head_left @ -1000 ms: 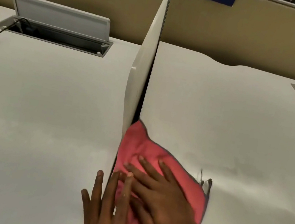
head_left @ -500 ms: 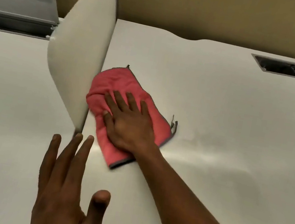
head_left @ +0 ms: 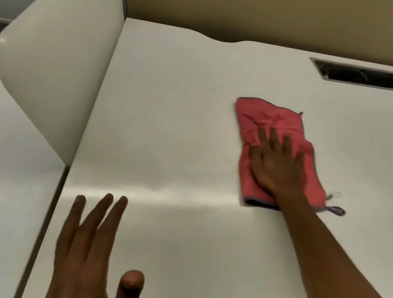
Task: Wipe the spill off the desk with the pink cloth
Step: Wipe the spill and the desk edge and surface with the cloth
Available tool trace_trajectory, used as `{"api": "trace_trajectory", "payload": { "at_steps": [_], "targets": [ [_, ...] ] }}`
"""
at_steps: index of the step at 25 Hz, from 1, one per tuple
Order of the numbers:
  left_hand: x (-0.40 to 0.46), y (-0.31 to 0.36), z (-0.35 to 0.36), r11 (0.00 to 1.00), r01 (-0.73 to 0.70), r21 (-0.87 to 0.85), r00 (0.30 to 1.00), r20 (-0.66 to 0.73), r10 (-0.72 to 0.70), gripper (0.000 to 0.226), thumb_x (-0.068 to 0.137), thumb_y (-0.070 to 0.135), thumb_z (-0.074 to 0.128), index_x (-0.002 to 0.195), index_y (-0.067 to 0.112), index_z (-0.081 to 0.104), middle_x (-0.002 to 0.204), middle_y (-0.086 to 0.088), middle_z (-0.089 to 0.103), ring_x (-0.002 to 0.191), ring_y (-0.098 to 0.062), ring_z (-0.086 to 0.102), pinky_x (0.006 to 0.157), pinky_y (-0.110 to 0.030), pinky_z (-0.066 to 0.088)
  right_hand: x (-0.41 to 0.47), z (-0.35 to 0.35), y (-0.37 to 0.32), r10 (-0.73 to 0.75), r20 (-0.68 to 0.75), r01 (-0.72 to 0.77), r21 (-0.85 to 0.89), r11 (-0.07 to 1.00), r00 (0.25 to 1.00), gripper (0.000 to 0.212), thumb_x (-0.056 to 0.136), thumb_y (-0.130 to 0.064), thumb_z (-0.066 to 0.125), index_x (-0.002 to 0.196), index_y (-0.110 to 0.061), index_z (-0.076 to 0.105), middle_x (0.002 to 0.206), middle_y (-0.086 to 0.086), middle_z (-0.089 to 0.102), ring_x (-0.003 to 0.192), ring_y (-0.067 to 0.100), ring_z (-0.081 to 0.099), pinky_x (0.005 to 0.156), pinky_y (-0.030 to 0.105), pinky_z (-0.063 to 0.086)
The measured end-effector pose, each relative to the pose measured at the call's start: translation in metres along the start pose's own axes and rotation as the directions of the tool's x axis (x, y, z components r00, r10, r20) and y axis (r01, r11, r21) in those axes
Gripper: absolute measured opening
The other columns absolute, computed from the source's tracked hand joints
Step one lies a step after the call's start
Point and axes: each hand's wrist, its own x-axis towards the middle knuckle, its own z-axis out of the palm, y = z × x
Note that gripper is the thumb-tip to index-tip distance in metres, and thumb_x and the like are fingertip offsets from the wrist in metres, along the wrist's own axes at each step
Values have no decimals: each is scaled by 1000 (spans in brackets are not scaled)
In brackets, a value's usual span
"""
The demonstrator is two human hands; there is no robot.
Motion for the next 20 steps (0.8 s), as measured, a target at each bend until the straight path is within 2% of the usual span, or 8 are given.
{"api": "trace_trajectory", "payload": {
  "at_steps": [2,4,7,9,11,13,17,20],
  "targets": [
    [-5,20,13,1000,9,-24,1000,29,-8,97,89,81,4,143,14,49,152,-9,48,151,-38,25,112,-21,23,-14,13,-47,-176,14,175,22,984,984,59,106,-51,22,163,-39,11,173,-5,7,159,33,5,123,66,5],
    [-5,49,25,999,-24,-38,999,44,26,98,89,81,6,145,13,49,153,-8,47,153,-34,23,111,-19,25,-69,19,-74,-381,50,377,77,923,923,58,106,-51,20,162,-41,11,173,-8,7,160,28,0,125,61,-1],
    [1,79,39,996,-85,-25,996,36,85,95,92,78,10,146,10,49,153,-9,47,154,-31,21,114,-14,20,-158,10,-45,-548,102,534,138,834,830,55,107,-53,16,161,-46,7,172,-14,3,160,18,-8,127,52,-6],
    [2,82,49,997,-71,13,997,33,71,92,92,77,11,149,13,46,155,-8,45,155,-28,17,112,-25,26,-188,4,14,-519,89,511,99,854,850,54,107,-55,13,160,-51,2,171,-20,-3,158,12,-12,127,49,-4],
    [0,80,61,998,-14,58,999,36,12,89,92,78,12,152,18,42,159,-3,40,156,-23,12,102,-39,35,-180,-7,85,-388,68,388,24,922,919,54,106,-56,9,157,-54,-6,169,-23,-11,158,10,-16,128,51,-2],
    [-3,82,71,996,33,89,998,42,-37,86,92,78,14,154,23,39,161,0,36,157,-18,7,99,-42,37,-144,-17,133,-243,81,245,-13,969,967,56,102,-59,4,157,-54,-9,170,-20,-12,159,13,-13,128,53,-1],
    [7,97,90,993,74,96,996,36,-77,83,93,78,17,156,26,34,164,2,31,157,-12,0,108,-49,40,-75,-12,109,-66,45,66,3,998,997,64,100,-62,11,161,-47,2,173,-10,-1,160,27,0,125,61,2],
    [30,114,103,994,53,98,998,11,-54,85,93,78,17,156,23,34,163,-1,32,157,-13,-2,116,-53,35,-111,-4,66,-269,95,264,61,963,958,61,103,-62,13,160,-48,-2,172,-10,-8,159,26,-11,125,59,-7]
  ]
}}
